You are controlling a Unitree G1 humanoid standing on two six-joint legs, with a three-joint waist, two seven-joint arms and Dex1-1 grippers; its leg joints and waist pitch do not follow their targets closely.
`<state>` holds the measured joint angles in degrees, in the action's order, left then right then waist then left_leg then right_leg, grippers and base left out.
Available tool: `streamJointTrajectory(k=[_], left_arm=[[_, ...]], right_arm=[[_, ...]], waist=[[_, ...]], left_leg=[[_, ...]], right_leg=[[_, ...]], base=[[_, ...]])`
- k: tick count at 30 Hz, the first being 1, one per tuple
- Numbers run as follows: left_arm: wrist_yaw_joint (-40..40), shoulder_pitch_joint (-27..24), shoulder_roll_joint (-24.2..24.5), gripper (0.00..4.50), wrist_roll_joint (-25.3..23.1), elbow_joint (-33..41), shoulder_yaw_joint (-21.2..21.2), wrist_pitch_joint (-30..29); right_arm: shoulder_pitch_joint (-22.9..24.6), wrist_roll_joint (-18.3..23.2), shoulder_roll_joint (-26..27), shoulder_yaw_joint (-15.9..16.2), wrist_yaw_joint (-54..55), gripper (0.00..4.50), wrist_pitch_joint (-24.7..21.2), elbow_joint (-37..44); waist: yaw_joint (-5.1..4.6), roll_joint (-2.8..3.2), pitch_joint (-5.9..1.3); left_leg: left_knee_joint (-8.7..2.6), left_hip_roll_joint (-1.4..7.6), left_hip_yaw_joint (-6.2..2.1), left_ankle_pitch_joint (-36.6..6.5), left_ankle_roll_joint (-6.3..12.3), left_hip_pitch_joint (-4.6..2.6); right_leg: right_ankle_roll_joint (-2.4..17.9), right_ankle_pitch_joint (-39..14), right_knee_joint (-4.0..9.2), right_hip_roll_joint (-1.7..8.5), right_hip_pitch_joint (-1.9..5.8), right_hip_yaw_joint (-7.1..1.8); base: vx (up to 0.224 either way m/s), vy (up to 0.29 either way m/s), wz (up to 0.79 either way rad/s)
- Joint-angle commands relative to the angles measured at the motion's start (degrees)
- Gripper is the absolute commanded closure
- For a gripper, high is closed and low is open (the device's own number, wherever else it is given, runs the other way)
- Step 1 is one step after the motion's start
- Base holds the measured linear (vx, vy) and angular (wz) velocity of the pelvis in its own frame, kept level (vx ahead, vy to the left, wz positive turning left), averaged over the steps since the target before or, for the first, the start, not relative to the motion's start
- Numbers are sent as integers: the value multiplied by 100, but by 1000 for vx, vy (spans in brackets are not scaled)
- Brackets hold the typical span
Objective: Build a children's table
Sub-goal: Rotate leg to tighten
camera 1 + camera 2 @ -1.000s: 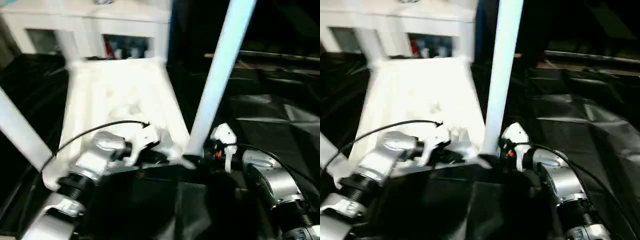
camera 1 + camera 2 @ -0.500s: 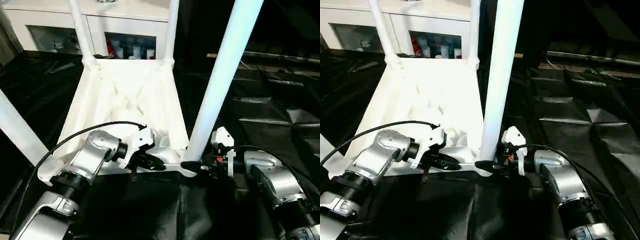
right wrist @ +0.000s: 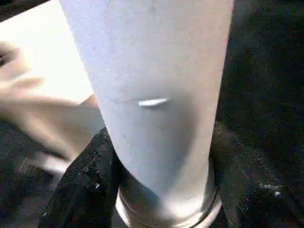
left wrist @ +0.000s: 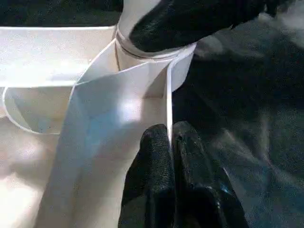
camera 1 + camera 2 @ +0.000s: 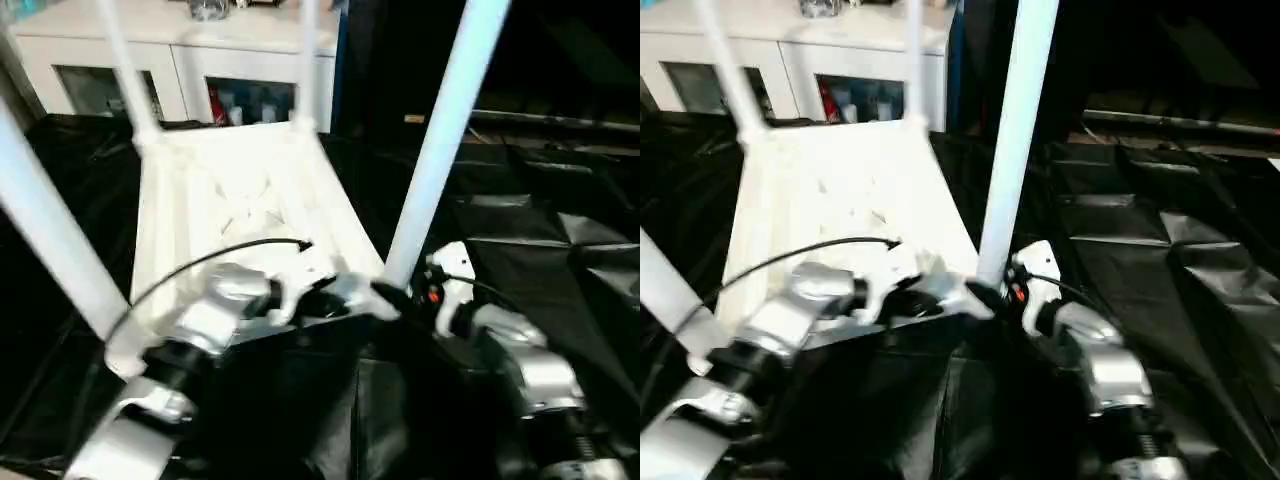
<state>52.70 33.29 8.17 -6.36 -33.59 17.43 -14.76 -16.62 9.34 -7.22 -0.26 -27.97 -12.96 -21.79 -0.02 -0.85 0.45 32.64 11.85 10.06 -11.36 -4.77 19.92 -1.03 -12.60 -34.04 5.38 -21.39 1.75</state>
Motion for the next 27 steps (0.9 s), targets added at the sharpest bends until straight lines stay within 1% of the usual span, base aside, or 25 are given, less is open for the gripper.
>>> streamJointTrajectory(k=[1,2,3,4,5,6,8,9,10,12,13,14,15,16,17,18,19,20,21,22,24,25,26,27], left_arm=[[-526,-165,-423,450,60,-309,137,-138],[-642,-155,-530,450,38,-360,144,-129],[-715,-155,-630,450,15,-375,175,-139],[-744,-164,-716,450,-2,-373,216,-133],[-754,-172,-770,450,-16,-367,246,-125],[-727,-189,-796,450,-27,-340,280,-117],[-652,-211,-779,450,-31,-310,312,-110],[-515,-235,-706,450,-24,-279,315,-72],[-515,-235,-706,450,-24,-279,315,-72],[-312,-252,-580,450,3,-231,312,-42],[-185,-256,-494,450,49,-205,280,-21],[-104,-257,-433,450,68,-194,268,-25],[-40,-258,-384,450,81,-184,260,-30],[83,-266,-296,450,94,-164,266,-7],[215,-275,-196,450,107,-141,271,0],[279,-280,-151,450,114,-131,275,16],[492,-298,-17,450,145,-90,286,67],[525,-300,2,450,149,-82,287,66],[881,-334,188,450,203,-2,318,144],[881,-334,188,450,203,-2,318,144],[1610,-431,514,450,416,257,379,178],[1610,-431,514,450,416,257,379,178],[1781,-455,590,450,477,336,390,144],[2125,-491,782,450,589,515,418,-53]], right_arm=[[53,-98,337,268,433,213,-284,-424],[11,-148,479,204,718,213,-269,-520],[-35,-163,619,181,869,214,-247,-574],[-84,-174,746,174,972,214,-226,-624],[-117,-184,822,186,1011,214,-203,-647],[-147,-262,825,279,970,214,-105,-642],[-182,-338,771,402,851,214,6,-632],[-174,-271,721,466,526,158,-50,-564],[-174,-271,721,466,526,158,-50,-564],[-168,-218,624,535,219,138,-67,-458],[-189,-224,512,584,69,138,-116,-414],[-190,-230,424,630,-91,114,-120,-369],[-188,-235,354,667,-227,114,-120,-330],[-178,-236,214,726,-459,114,-97,-260],[-165,-223,50,772,-740,114,-55,-182],[-161,-201,-22,780,-869,114,-45,-149],[-147,-109,-239,794,-1265,114,-54,-44],[-145,-97,-271,792,-1327,114,-54,-28],[-129,24,-553,777,-1841,114,-51,114],[-129,24,-553,777,-1841,114,-51,114],[-126,184,-982,764,-2519,114,-70,285],[-126,184,-982,764,-2519,114,-70,285],[-127,212,-1071,771,-2660,114,-79,314],[-129,242,-1297,804,-2992,114,-65,362]], waist=[[-21,-28,-92],[-23,-32,-95],[-40,-20,-89],[-39,-26,-93],[-40,-20,-93],[-41,-7,-99],[-49,-11,-102],[-54,-10,-100],[-54,-7,-101],[-56,-11,-107],[-55,-18,-107],[-54,-14,-115],[-61,-13,-116],[-61,-18,-121],[-56,-28,-126],[-56,-35,-125],[-50,-32,-124],[-41,-30,-130],[-30,-24,-129],[-24,-33,-131],[9,-24,-140],[22,-28,-155],[42,8,-158],[53,19,-169]], left_leg=[[-464,88,-37,-1870,-115,9],[-465,86,-39,-1898,-114,7],[-463,81,-34,-1999,-107,-4],[-462,76,-34,-2027,-94,0],[-469,72,-38,-2057,-75,12],[-470,74,-42,-2058,-75,14],[-471,73,-44,-2092,-42,25],[-472,74,-43,-2096,-24,32],[-475,77,-46,-2104,-11,32],[-475,81,-43,-2070,31,49],[-477,82,-42,-2036,43,55],[-475,82,-42,-1954,65,61],[-466,87,-25,-1866,95,64],[-461,83,-23,-1813,110,67],[-454,78,-21,-1713,150,78],[-441,81,-9,-1649,211,85],[-441,82,-4,-1640,232,74],[-430,84,0,-1582,273,76],[-430,95,8,-1543,302,66],[-426,92,8,-1514,330,72],[-417,104,11,-1250,388,89],[-411,114,5,-1142,399,89],[-397,123,18,-1002,446,66],[-381,124,24,-874,478,60]], right_leg=[[808,-2116,533,178,61,-124],[792,-2116,538,175,59,-125],[787,-2087,554,163,29,-134],[767,-2098,555,161,30,-138],[738,-2141,564,166,32,-142],[726,-2130,562,167,35,-142],[690,-2128,569,167,35,-140],[690,-2110,571,165,34,-141],[696,-2087,571,163,38,-140],[722,-1976,562,167,49,-144],[737,-1931,560,167,53,-143],[769,-1805,545,163,73,-140],[834,-1616,532,164,71,-148],[861,-1543,527,163,79,-146],[901,-1453,514,163,105,-140],[925,-1401,516,169,110,-141],[939,-1417,523,172,100,-140],[972,-1404,515,178,116,-135],[1015,-1384,519,183,105,-129],[1031,-1359,518,182,118,-126],[1134,-1038,471,182,140,-119],[1174,-891,447,180,170,-112],[1289,-603,416,176,143,-113],[1402,-326,378,170,148,-108]], base=[[0,0,0],[0,0,0],[0,0,0],[0,0,0],[0,0,0],[0,0,0],[0,0,0],[0,0,0],[0,0,0],[0,0,0],[0,0,0],[0,0,0],[0,0,0],[0,0,0],[0,0,0],[0,0,0],[0,0,0],[0,0,0],[0,0,0],[0,0,0],[0,0,0],[0,0,0],[0,0,0],[0,0,0]])
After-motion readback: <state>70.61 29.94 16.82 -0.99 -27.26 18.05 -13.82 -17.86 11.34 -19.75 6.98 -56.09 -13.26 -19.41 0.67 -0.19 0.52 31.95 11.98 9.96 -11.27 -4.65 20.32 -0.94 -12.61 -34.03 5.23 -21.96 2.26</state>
